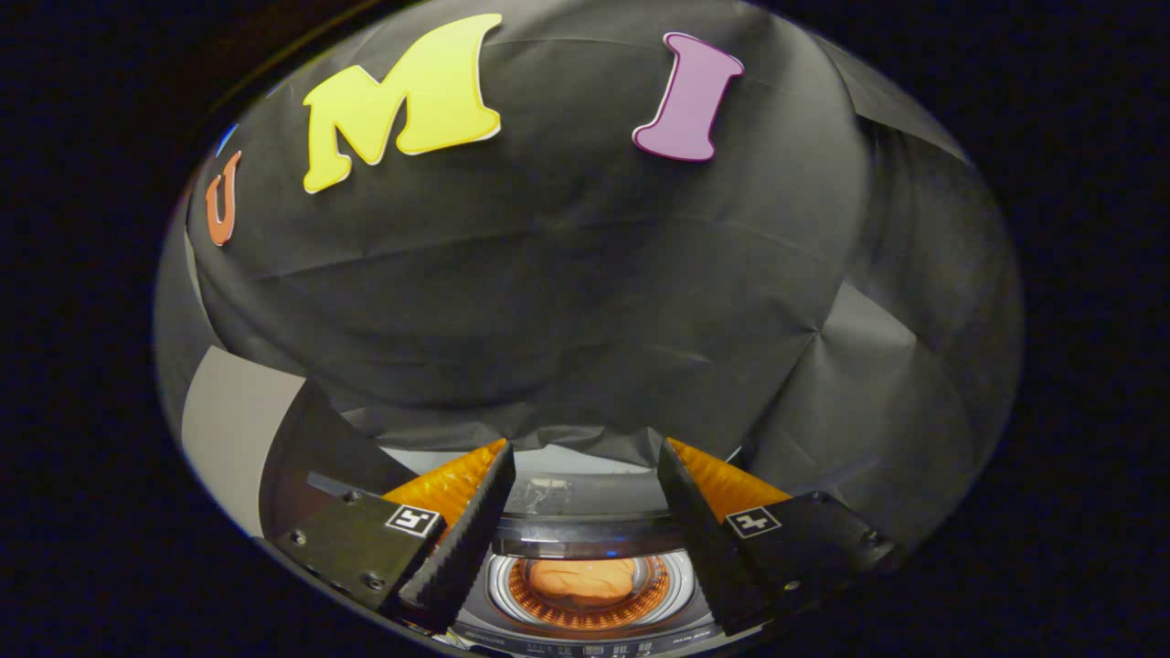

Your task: Put the clothes into the washing machine and then close the washing machine lid.

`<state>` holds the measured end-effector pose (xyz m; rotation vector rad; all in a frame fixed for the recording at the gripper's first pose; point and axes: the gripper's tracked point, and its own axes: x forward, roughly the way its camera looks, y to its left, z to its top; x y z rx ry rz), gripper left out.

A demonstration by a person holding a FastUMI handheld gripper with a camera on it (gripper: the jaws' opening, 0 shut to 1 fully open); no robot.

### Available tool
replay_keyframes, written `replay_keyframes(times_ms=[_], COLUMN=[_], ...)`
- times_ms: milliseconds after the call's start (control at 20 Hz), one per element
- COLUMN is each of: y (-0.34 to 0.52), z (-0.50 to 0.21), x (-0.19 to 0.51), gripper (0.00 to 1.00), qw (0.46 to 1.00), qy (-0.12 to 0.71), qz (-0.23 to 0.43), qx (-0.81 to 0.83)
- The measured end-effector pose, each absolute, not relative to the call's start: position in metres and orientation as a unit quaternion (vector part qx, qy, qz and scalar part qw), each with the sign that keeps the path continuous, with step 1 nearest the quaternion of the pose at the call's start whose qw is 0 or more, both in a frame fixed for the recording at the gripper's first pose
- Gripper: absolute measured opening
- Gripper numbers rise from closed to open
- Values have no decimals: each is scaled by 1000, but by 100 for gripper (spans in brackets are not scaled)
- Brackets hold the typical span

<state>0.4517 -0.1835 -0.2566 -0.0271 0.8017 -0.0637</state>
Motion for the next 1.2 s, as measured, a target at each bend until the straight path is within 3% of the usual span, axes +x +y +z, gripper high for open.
replay_keyframes(times_ms=[700,1200], y=[-183,-166], z=[-282,-355], x=[363,290], gripper=[98,98], qw=[906,874], qy=[419,480], qz=[-57,-29], qx=[-8,70])
